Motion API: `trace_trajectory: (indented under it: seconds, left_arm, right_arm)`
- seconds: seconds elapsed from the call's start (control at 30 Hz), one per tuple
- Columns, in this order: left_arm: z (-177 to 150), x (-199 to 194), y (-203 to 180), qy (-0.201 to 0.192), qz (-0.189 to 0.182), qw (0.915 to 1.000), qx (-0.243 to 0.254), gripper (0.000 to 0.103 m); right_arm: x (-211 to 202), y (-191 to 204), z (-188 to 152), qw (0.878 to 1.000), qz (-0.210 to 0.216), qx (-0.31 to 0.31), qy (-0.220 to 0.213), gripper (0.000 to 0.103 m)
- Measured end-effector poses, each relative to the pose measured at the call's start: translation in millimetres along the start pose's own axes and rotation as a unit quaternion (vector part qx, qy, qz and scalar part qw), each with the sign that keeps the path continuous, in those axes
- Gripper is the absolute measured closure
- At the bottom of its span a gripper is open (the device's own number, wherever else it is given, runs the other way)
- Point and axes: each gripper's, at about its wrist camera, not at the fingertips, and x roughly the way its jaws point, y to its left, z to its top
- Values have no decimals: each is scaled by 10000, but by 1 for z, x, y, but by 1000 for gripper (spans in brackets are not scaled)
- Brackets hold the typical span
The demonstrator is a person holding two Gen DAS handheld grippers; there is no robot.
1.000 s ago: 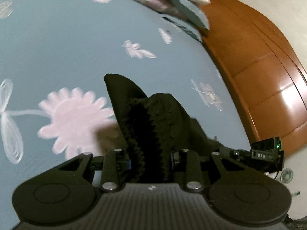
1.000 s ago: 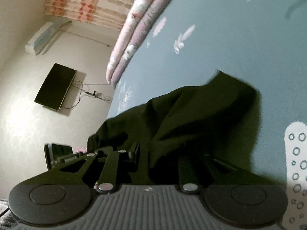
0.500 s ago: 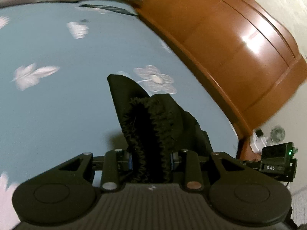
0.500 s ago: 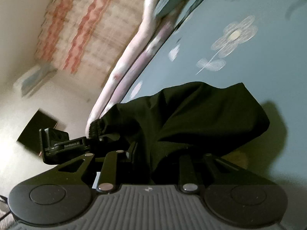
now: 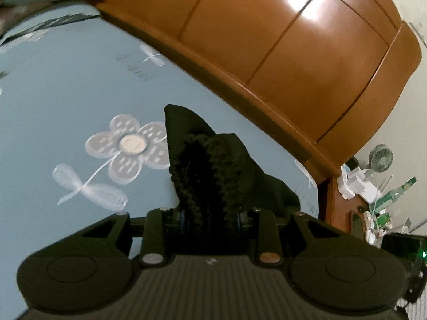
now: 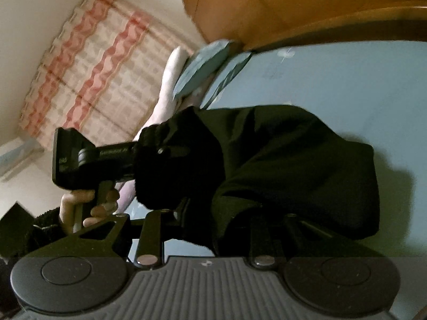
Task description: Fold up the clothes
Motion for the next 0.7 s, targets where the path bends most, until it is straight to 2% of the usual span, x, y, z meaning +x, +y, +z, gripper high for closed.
trace_trajectory:
  seconds: [0.13,0.3,0.5,0.67,0.7]
  left_arm:
    - [28,30,-16,183,108,9993,315,74]
    - [43,69,-20,407,336,9970,565,74]
    - [54,113,-19,606,574,9937,745,72]
    - [58,109,-1,447,893,9931,614,60]
    - [59,108,3,411,962,9928,587,58]
  right_arm:
    - [12,-8,11,9996,-134,89,-248,69]
    - [26,-17,17,9981,-174,272,-524,68]
    - [48,-36,21,9967,-507,363,-516,63]
    - [50,-51,20,9956,-573,562,-491,58]
    - [50,-55,18,9954,-584,597,-459,53]
